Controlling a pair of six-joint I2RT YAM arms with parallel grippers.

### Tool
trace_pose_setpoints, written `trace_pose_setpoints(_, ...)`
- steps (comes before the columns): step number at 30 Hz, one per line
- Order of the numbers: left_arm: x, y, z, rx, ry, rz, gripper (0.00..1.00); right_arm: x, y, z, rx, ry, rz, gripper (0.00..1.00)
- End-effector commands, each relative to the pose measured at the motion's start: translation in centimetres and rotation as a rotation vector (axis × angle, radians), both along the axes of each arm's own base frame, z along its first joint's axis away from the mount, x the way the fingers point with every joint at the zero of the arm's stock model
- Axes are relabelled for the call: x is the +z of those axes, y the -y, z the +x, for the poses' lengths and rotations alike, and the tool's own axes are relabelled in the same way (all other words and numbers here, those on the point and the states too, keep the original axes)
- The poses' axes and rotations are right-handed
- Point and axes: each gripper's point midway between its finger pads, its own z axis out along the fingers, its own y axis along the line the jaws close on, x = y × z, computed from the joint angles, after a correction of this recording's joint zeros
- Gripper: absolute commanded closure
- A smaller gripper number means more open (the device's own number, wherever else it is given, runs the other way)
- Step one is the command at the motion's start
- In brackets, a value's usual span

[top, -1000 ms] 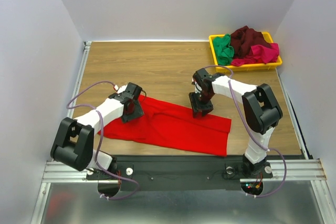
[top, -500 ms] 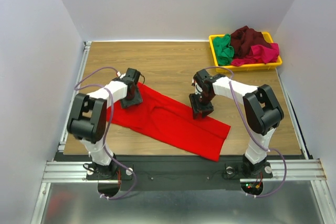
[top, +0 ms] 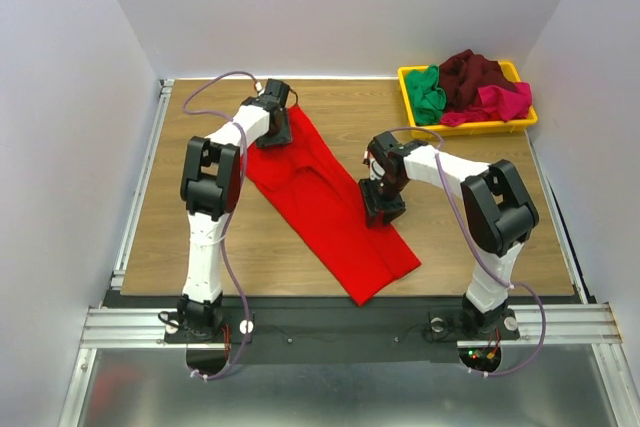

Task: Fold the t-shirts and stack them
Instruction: Fold the tshirt

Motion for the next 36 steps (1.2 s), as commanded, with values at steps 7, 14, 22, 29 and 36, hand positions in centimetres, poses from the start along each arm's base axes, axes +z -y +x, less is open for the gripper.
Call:
trace_pose_setpoints(7, 3.5, 1.6, 6.6, -0.091, 0.113, -0.002, 0.39, 0.1, -1.4, 1.3, 0.040, -0.020, 0.011, 0.43)
trace_pose_setpoints(14, 12.2, 2.4, 7.7, -0.075, 0.273, -0.076, 0.38, 3.5, -2.9, 4.0, 0.030, 0.075, 0.062, 0.43)
trace_pose_setpoints(22, 6.9, 0.9, 0.3, -0.028, 0.098, -0.092, 0.38, 2.5, -1.6, 2.4, 0.052, 0.051, 0.026, 0.43)
trace_pose_setpoints(29, 2.4, 0.7, -4.1, 0.009, 0.019, -0.146, 0.38, 0.3, -0.4, 1.3, 0.073, 0.033, -0.012, 0.43)
trace_pose_setpoints(36, -0.6, 0.5, -3.5, 0.004, -0.033, -0.114, 0.38, -0.8, -0.8, 0.2, 0.092, -0.009, 0.010, 0.43)
